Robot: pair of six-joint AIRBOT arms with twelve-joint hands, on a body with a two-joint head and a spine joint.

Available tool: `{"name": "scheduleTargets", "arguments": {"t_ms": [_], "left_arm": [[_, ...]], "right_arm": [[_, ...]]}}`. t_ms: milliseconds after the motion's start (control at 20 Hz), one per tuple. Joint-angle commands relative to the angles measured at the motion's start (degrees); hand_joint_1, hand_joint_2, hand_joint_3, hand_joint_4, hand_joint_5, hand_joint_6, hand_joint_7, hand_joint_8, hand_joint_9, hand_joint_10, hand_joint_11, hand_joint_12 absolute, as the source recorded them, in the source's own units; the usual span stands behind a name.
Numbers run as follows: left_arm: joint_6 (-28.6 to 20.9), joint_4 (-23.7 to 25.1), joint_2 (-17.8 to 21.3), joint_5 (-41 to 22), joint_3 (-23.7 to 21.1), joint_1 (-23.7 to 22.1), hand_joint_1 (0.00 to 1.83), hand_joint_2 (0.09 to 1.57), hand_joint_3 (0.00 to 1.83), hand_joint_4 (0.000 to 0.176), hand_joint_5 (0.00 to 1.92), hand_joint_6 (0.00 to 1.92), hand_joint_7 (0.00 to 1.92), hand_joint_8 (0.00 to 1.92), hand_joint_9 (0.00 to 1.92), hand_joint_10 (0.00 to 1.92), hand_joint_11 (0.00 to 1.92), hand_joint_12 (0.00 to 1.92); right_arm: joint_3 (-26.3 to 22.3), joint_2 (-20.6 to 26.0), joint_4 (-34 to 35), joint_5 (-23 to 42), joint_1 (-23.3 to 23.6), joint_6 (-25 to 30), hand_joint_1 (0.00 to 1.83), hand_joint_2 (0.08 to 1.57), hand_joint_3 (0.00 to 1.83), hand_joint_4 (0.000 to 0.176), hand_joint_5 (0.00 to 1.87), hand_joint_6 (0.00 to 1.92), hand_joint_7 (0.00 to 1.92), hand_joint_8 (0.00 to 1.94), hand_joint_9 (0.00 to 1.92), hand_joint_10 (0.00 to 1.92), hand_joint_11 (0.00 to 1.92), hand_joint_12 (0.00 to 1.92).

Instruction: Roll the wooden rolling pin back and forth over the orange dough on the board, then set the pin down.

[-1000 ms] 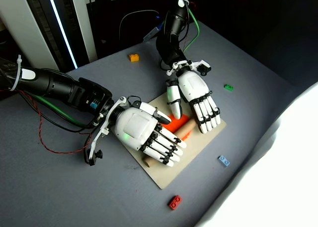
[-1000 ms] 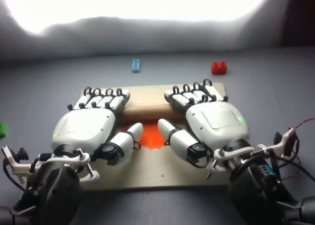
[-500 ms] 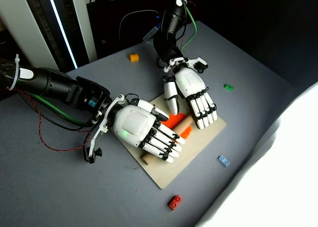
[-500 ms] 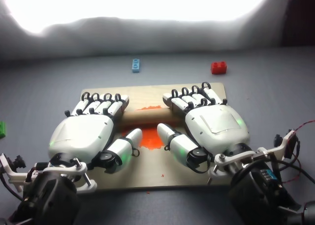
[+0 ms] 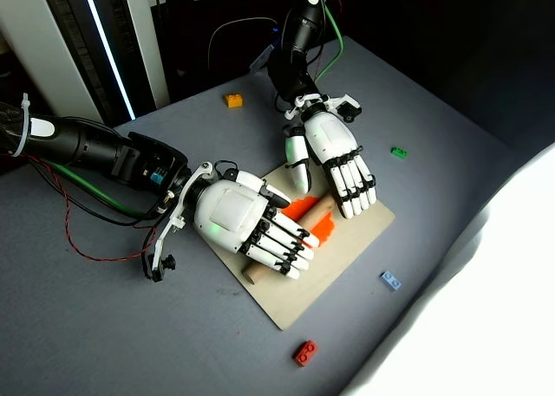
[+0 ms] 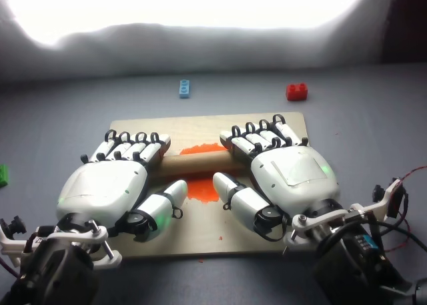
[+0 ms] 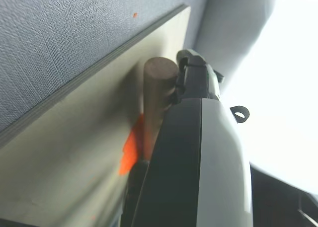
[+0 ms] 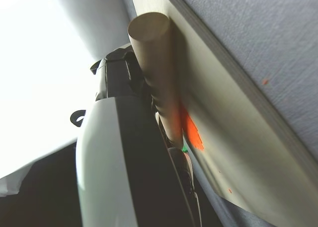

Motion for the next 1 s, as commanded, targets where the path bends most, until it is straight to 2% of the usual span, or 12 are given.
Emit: {"name": "scheduleTargets", "arguments": {"t_ms": [0,50,100,200,450,600,800,950], "left_arm": [[-0.5,1.5,0.2,-2.8,-0.2,0.3,0.00,1.51,0.00,0.000,0.19,0.00,0.26,0.01,0.20,0.01,0.00,0.31],[-0.5,1.8,0.2,-2.9,-0.4,0.3,0.00,1.51,0.00,0.000,0.19,0.00,0.26,0.01,0.20,0.01,0.00,0.31],[-0.6,2.0,0.2,-3.2,-0.5,0.5,0.00,1.51,0.00,0.000,0.16,0.00,0.25,0.00,0.20,0.00,0.00,0.30],[-1.0,2.1,0.2,-3.9,-1.0,1.1,0.00,1.51,0.00,0.000,0.20,0.02,0.27,0.01,0.20,0.00,0.00,0.29],[-1.6,2.8,0.2,-4.6,-1.6,1.8,0.00,1.50,0.00,0.000,0.19,0.01,0.26,0.00,0.20,0.00,0.00,0.29],[-2.1,3.2,0.2,-5.0,-1.8,2.1,0.00,1.50,0.00,0.000,0.18,0.00,0.25,0.00,0.21,0.00,0.00,0.33],[-2.7,3.7,0.2,-5.3,-2.0,2.3,0.00,1.50,0.00,0.000,0.17,0.00,0.21,0.00,0.17,0.00,0.00,0.19],[-3.2,4.3,0.2,-5.3,-2.2,2.5,0.00,1.50,0.00,0.000,0.18,0.01,0.22,0.00,0.17,0.00,0.00,0.18]], "right_arm": [[-0.4,-0.1,-0.8,1.2,-0.6,0.1,0.00,1.46,0.00,0.000,0.36,0.01,0.38,0.00,0.34,0.00,0.00,0.70],[-0.5,-0.1,-0.8,1.3,-0.6,0.0,0.00,1.46,0.00,0.000,0.36,0.01,0.38,0.00,0.34,0.00,0.00,0.70],[-0.7,0.0,-0.9,1.4,-0.6,-0.1,0.00,1.46,0.00,0.000,0.36,0.00,0.38,0.00,0.36,0.01,0.00,0.84],[-0.9,0.1,-1.0,1.6,-0.6,-0.1,0.00,1.46,0.00,0.000,0.35,0.00,0.40,0.01,0.38,0.02,0.00,0.89],[-1.8,0.4,-1.3,1.9,-0.6,-0.3,0.00,1.46,0.00,0.000,0.32,0.00,0.39,0.00,0.37,0.01,0.00,0.84],[-2.3,0.4,-1.3,2.3,-0.6,-0.7,0.00,1.46,0.00,0.000,0.32,0.01,0.40,0.00,0.39,0.02,0.00,0.88],[-2.9,0.7,-1.3,2.6,-0.6,-0.8,0.00,1.46,0.00,0.000,0.32,0.00,0.38,0.00,0.36,0.00,0.00,0.85],[-3.5,1.1,-1.3,2.8,-0.8,-1.0,0.00,1.46,0.00,0.000,0.32,0.00,0.38,0.00,0.35,0.00,0.00,0.84]]}}
